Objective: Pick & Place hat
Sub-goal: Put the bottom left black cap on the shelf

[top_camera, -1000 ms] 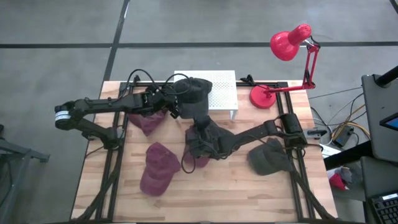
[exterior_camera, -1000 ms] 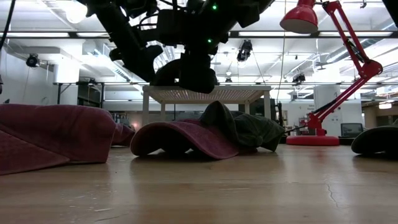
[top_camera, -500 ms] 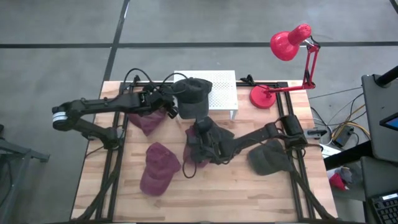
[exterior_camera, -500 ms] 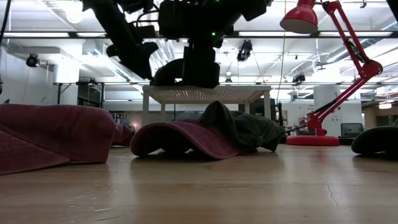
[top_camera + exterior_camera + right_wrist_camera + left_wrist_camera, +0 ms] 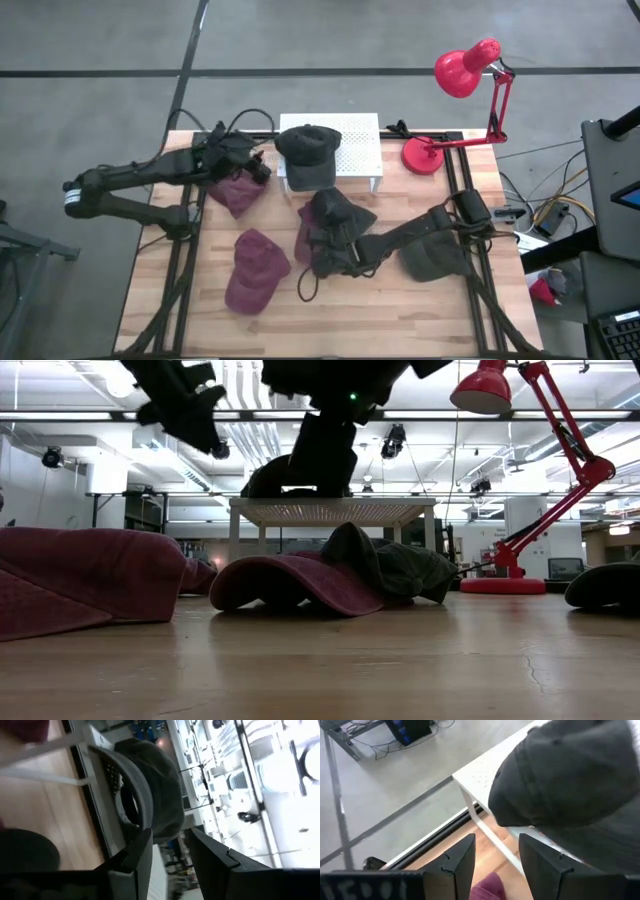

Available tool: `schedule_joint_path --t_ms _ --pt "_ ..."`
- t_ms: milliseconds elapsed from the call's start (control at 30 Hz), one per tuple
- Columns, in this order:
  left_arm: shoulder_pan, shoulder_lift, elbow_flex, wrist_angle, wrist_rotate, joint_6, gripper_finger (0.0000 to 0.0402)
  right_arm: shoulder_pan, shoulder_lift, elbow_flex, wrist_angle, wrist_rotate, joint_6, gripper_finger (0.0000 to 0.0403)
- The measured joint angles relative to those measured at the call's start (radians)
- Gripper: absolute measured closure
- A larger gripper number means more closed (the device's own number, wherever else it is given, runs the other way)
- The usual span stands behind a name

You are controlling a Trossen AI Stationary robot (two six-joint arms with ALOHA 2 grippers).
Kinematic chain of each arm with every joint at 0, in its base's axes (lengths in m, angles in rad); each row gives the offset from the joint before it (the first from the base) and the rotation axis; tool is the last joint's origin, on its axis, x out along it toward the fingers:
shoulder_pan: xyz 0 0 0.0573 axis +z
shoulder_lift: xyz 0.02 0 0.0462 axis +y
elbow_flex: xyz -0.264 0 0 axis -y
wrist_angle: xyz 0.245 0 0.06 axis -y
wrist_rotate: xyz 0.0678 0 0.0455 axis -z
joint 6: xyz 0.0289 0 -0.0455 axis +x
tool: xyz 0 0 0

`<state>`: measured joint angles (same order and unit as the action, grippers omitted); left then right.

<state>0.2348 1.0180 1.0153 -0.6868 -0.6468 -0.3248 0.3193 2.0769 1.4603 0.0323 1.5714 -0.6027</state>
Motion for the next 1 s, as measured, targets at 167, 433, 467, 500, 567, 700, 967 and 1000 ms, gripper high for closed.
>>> schedule_joint_path --t_ms 167,433,467,500,567,700,967,1000 --pt "-0.176 -0.087 -0.002 -0.012 -0.136 -0.081 0.0239 0.051 0.0 -0.005 0.001 -0.001 0.243 0.0299" --pt "-0.515 -0.106 -0.004 -0.011 -0.25 -0.242 0.0239 0.165 -0.006 -0.006 0.008 -0.598 0.974 0.0332" --pt "-0.555 -0.097 -0.005 -0.011 -0.25 -0.263 0.0239 0.169 0.005 -0.005 0.017 -0.705 1.041 0.0336" --pt "-0.597 -0.088 -0.006 -0.011 -0.252 -0.291 0.0239 0.175 0.013 -0.005 0.014 -0.787 1.086 0.034" --pt "-0.68 -0.059 -0.007 -0.011 -0.263 -0.367 0.0239 0.187 0.037 -0.006 0.0 -0.881 1.159 0.0347" --pt "-0.827 -0.002 -0.007 -0.009 -0.303 -0.515 0.0239 0.228 0.031 -0.008 -0.043 -0.971 1.245 0.0355" --pt "-1.047 0.1 -0.007 -0.009 -0.372 -0.803 0.0239 0.241 -0.101 -0.007 -0.108 -1.299 1.436 0.0357" --pt "-1.07 0.109 -0.007 -0.011 -0.39 -0.837 0.0239 0.234 -0.126 -0.007 -0.105 -1.318 1.436 0.0356"
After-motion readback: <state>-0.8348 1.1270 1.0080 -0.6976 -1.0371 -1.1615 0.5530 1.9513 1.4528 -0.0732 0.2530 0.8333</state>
